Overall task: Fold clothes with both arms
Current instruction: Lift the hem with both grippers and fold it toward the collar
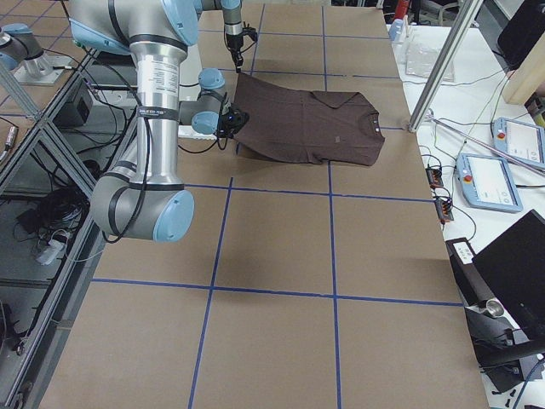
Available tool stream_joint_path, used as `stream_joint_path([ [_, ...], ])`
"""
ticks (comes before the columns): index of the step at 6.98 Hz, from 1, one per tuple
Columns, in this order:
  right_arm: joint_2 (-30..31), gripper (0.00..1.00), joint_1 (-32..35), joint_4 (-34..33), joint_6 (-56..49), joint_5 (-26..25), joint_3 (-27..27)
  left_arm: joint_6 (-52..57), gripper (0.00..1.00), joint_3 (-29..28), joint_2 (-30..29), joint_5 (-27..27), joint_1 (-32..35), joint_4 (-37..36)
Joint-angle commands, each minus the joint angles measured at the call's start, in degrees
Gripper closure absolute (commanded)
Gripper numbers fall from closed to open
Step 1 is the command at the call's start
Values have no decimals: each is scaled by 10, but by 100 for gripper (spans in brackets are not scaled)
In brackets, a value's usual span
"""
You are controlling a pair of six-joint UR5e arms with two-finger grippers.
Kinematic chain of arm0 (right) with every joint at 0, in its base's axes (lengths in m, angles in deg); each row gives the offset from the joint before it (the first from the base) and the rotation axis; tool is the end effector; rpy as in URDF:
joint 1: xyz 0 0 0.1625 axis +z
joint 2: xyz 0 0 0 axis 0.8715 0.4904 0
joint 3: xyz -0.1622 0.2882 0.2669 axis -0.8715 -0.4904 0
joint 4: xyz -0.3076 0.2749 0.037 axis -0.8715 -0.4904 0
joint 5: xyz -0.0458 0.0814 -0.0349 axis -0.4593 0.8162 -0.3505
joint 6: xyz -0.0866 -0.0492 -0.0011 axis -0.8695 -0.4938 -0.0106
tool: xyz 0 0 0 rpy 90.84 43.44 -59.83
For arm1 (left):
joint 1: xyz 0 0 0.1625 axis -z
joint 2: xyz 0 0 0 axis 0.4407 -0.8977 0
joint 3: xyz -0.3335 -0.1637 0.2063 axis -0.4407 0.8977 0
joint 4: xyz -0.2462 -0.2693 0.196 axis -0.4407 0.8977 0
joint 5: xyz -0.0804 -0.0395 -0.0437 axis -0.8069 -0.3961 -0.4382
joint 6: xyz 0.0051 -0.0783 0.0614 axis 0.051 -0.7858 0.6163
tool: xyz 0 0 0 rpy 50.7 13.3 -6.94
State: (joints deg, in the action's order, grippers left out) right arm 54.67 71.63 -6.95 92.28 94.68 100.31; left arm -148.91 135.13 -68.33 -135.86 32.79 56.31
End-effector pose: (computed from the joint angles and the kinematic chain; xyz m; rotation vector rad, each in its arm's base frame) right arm -0.3778 -0.2021 0.2986 -0.2223 -1.0279 0.5867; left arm 0.4096 -0.1773 0.2473 -0.1492 0.9348 -0.4042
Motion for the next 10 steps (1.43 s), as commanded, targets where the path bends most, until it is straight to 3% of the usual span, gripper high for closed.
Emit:
stream_joint_path([
  [1,-109,100,100,-4,-24,19,-57,105,100,-59,-104,-24,111,-8],
  [3,-175,100,209,-5,-123,83,-165,217,100,-211,-183,-45,221,6],
  [6,-315,100,292,-1,-203,83,-371,294,100,-439,-236,-58,339,204],
  [7,-340,100,318,2,-239,83,-430,331,100,-462,-248,-60,374,209],
  [8,-350,100,340,1,-250,84,-453,352,100,-497,-267,-60,393,212],
  [9,-398,100,347,2,-263,84,-520,367,100,-541,-286,-59,407,222],
  [10,-441,100,351,3,-264,83,-578,369,100,-594,-301,-58,414,277],
])
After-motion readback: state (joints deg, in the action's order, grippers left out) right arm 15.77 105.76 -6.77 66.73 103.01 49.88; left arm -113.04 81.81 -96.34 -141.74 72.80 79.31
